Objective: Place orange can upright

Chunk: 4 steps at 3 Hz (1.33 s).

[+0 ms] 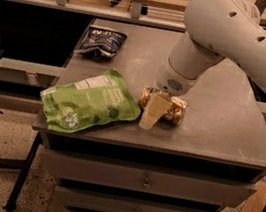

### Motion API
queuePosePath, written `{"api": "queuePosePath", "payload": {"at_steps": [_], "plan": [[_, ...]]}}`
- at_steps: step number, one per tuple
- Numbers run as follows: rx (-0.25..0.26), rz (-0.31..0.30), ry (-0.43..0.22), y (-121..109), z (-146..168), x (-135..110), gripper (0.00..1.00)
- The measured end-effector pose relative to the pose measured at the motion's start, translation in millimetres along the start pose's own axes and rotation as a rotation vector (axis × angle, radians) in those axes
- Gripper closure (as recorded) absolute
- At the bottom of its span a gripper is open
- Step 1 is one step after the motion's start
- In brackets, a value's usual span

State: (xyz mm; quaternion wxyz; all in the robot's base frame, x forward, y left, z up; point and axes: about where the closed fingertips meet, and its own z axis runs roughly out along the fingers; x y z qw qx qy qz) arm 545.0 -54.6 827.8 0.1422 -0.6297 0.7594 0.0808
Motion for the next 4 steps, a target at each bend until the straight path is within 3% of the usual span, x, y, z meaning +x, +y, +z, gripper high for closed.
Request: {"api": "queuePosePath", "payload": {"at_steps": [2, 3, 4], "plan": [[0.001, 0.009, 0.042, -9, 3, 10, 0.64], [0.010, 0.006, 0.043, -14, -12, 13, 0.88], [0.036, 0.021, -0.041, -24, -41, 18, 1.00]]}}
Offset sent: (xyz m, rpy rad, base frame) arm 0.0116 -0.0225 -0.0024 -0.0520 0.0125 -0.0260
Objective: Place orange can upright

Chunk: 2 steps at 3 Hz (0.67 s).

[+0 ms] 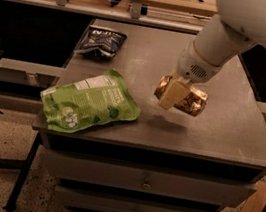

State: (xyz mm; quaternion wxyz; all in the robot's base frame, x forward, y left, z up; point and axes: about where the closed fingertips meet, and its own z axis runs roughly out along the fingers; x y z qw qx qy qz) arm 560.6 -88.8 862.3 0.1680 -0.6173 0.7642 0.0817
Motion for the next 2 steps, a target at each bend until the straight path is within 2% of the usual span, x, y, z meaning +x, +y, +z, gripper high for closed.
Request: {"api": "queuePosePath", "payload": {"at_steps": [1, 2], "plan": [[0.029, 0.000, -0.196, -11, -23, 4, 1.00], [0.103, -0.019, -0.451, -20, -43, 9, 1.00]]}}
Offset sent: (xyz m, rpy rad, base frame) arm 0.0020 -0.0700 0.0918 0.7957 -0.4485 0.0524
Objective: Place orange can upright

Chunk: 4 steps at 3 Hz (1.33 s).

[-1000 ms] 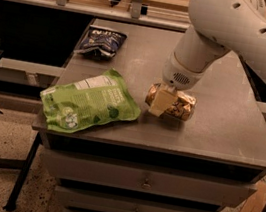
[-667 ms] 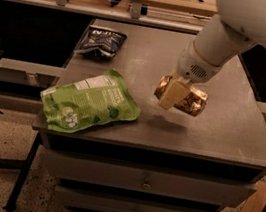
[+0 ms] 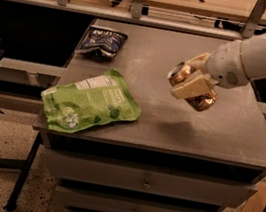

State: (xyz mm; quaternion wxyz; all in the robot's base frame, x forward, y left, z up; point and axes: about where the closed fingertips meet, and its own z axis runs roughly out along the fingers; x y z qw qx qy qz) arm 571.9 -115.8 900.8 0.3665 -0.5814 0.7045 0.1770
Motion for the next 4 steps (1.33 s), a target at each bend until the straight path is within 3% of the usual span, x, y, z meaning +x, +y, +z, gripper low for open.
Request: {"api": "queuePosePath", "payload": {"at_steps": [1, 2, 3, 4], "plan": [[0.058, -0.002, -0.292, -14, -13, 2, 1.00], [0.052, -0.004, -0.578, -24, -22, 3, 1.00], [0.020, 0.021, -0.736, -33, -28, 6, 1.00], [-0.009, 0.054, -0.790, -38, -32, 10, 1.00]]}}
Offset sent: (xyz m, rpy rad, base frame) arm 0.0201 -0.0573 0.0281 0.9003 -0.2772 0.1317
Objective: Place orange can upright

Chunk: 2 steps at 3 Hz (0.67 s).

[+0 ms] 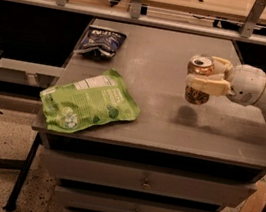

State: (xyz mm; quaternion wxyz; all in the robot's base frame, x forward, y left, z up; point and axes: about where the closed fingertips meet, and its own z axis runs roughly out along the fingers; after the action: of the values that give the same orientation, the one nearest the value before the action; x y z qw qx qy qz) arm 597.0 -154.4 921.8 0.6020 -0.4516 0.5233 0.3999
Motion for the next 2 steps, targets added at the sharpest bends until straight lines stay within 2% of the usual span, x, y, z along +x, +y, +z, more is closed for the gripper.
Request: {"api": "queuePosePath", "payload": {"at_steps": [1, 2], "plan": [[-0.006, 0.038, -0.016, 0.1, -6.8, 4.1, 0.83], [-0.003, 0.058, -0.020, 4.4, -14.3, 10.4, 0.60]]}}
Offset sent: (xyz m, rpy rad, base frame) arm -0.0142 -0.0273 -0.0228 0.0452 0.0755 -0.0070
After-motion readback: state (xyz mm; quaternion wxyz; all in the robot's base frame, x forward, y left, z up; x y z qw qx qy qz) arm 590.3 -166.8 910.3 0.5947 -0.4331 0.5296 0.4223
